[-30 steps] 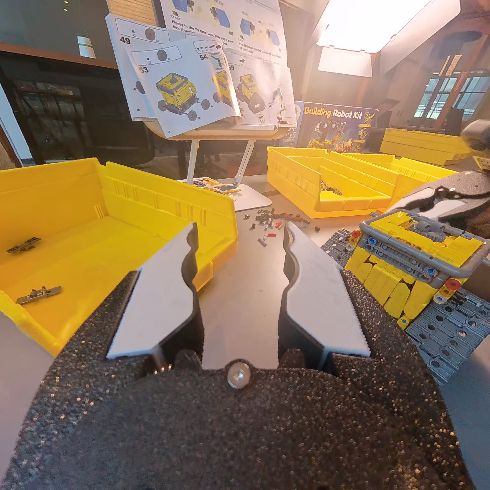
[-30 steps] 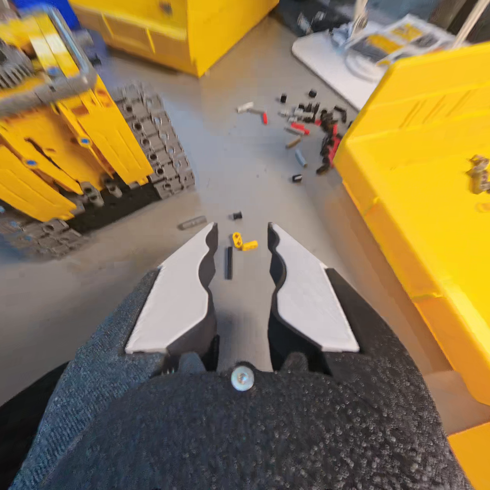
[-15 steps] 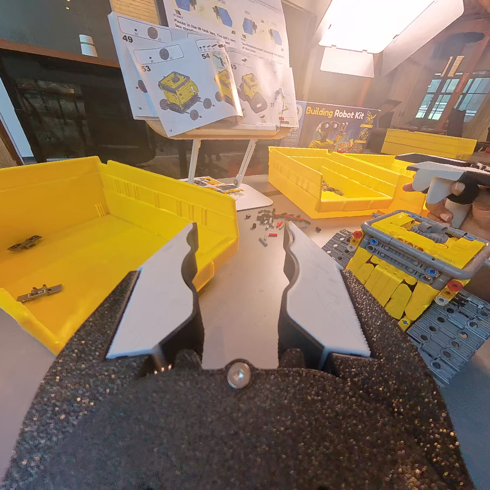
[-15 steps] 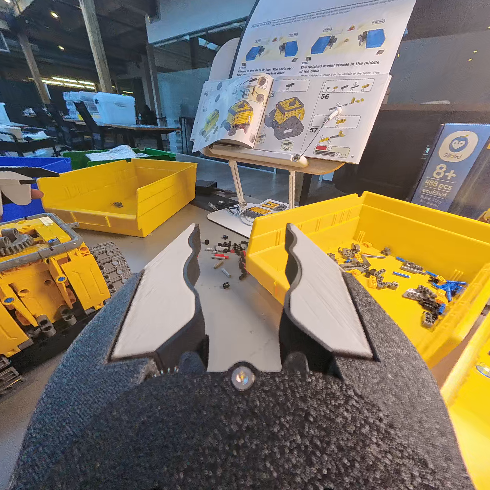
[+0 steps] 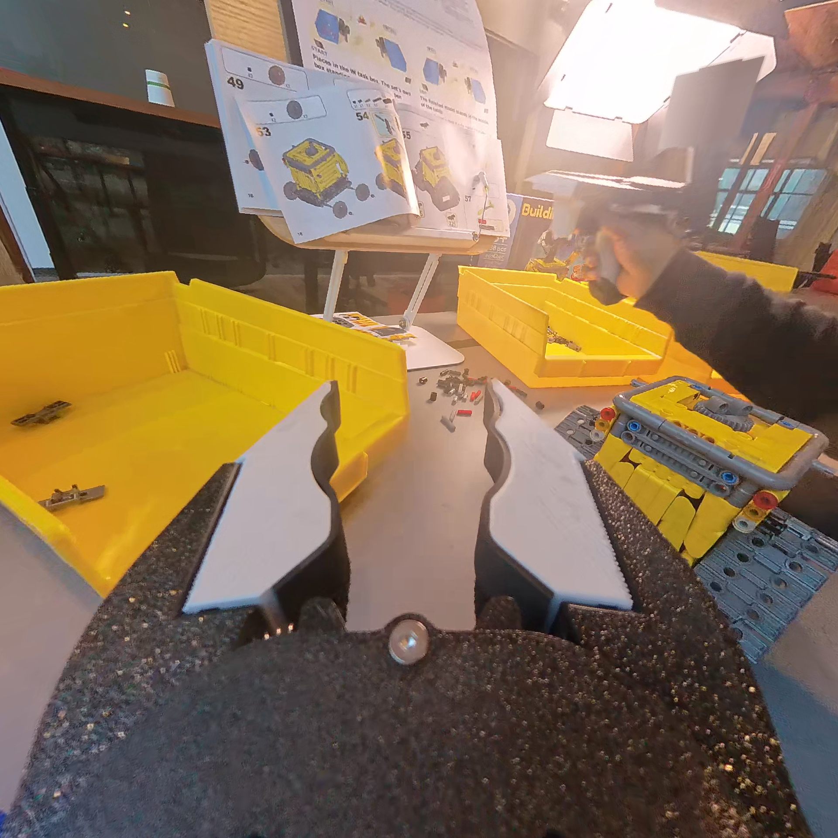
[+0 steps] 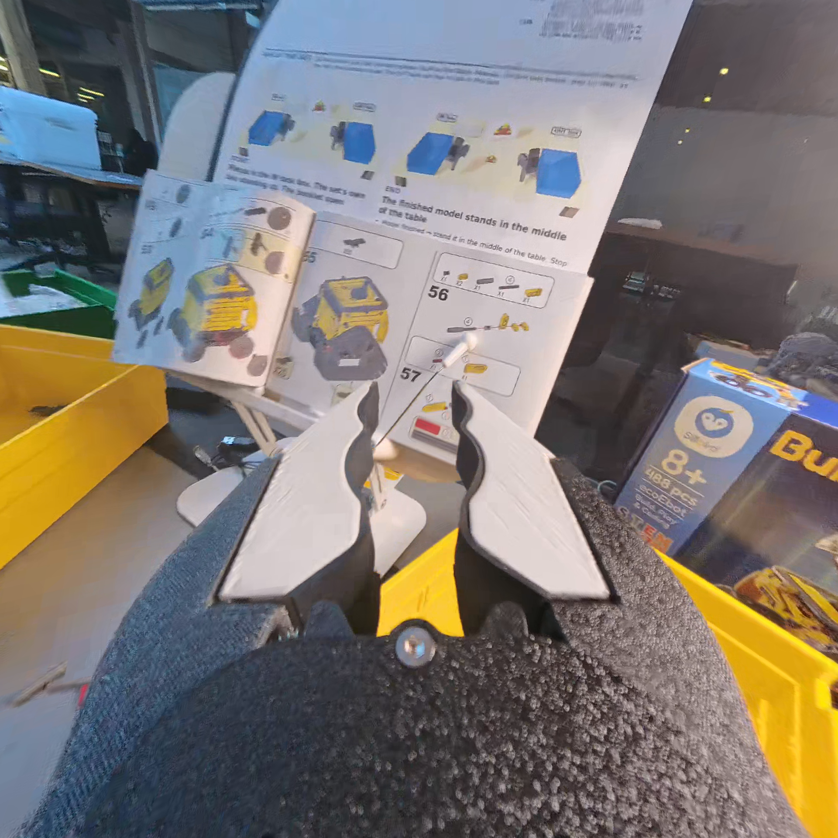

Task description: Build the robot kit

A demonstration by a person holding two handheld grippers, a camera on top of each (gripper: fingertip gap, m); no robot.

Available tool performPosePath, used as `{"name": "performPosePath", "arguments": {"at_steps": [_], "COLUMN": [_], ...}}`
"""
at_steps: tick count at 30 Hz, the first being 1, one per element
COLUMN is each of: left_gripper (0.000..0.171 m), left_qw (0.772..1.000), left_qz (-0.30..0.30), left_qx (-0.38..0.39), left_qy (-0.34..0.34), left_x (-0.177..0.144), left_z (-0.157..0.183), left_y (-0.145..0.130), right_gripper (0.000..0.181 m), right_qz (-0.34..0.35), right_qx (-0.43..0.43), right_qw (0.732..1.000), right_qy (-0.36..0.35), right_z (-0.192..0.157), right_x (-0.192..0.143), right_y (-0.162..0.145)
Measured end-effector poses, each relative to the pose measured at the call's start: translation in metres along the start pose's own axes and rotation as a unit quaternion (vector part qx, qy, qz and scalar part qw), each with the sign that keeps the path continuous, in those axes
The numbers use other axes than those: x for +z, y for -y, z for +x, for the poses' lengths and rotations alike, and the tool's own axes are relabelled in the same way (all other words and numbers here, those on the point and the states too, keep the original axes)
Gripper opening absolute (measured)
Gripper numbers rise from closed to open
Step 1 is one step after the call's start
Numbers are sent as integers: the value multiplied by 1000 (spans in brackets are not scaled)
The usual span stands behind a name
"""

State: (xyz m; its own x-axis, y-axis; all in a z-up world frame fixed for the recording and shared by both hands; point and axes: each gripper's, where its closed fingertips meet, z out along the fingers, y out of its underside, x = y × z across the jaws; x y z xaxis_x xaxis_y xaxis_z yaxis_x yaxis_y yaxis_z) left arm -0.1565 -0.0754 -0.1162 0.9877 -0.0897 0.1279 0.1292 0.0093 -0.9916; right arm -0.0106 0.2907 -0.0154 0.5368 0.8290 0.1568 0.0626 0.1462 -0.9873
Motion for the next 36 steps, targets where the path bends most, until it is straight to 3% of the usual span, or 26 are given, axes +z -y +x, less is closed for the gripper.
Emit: {"name": "performPosePath", "arguments": {"at_steps": [3, 5, 7, 12, 14, 16, 18, 20, 23, 25, 26, 29, 36], "left_gripper": [63, 63, 62, 62, 62, 62, 62, 62, 62, 62, 62, 62, 62], "left_qw": [1000, 1000, 1000, 1000, 1000, 1000, 1000, 1000, 1000, 1000, 1000, 1000, 999], "left_qz": [7, 8, 8, -3, -5, -3, 1, 4, 4, -1, -2, 0, 4], "left_qx": [-9, -12, -12, -8, -9, -12, -16, -22, -28, -28, -27, -26, -37], "left_qy": [-3, -6, -8, -13, -12, -10, -7, -6, -5, -6, -6, -2, -1], "left_x": [-2, -2, -2, 0, 1, 0, -1, -1, -1, 0, 0, 0, -1], "left_z": [-1, -1, 0, 1, 1, 0, -2, -4, -6, -6, -5, -6, -9], "left_y": [2, 2, 3, -1, -1, -1, 0, 1, 1, 0, -1, -1, 0], "right_gripper": [29, 22, 9, 0, 0, 0, 0, 13, 45, 13, 5, 3, 2], "right_qz": [-30, -20, -19, -19, -29, -43, -13, 20, -25, -42, -31, -25, -28], "right_qx": [27, 34, 22, -44, -87, -135, -158, -145, -77, -66, -90, -166, -151], "right_qw": [999, 999, 1000, 999, 994, 988, 987, 989, 996, 997, 995, 986, 987], "right_qy": [8, 22, 8, 25, 58, 53, 26, -19, -44, -17, -4, 9, 35], "right_z": [10, 7, 10, -3, -21, -30, -30, -19, 0, -5, -12, -24, -28], "right_x": [42, 52, 55, 59, 61, 64, 59, 51, 56, 64, 65, 67, 71], "right_y": [-15, -13, -12, -7, -10, -17, -8, 5, -14, -28, -27, -25, -26]}}
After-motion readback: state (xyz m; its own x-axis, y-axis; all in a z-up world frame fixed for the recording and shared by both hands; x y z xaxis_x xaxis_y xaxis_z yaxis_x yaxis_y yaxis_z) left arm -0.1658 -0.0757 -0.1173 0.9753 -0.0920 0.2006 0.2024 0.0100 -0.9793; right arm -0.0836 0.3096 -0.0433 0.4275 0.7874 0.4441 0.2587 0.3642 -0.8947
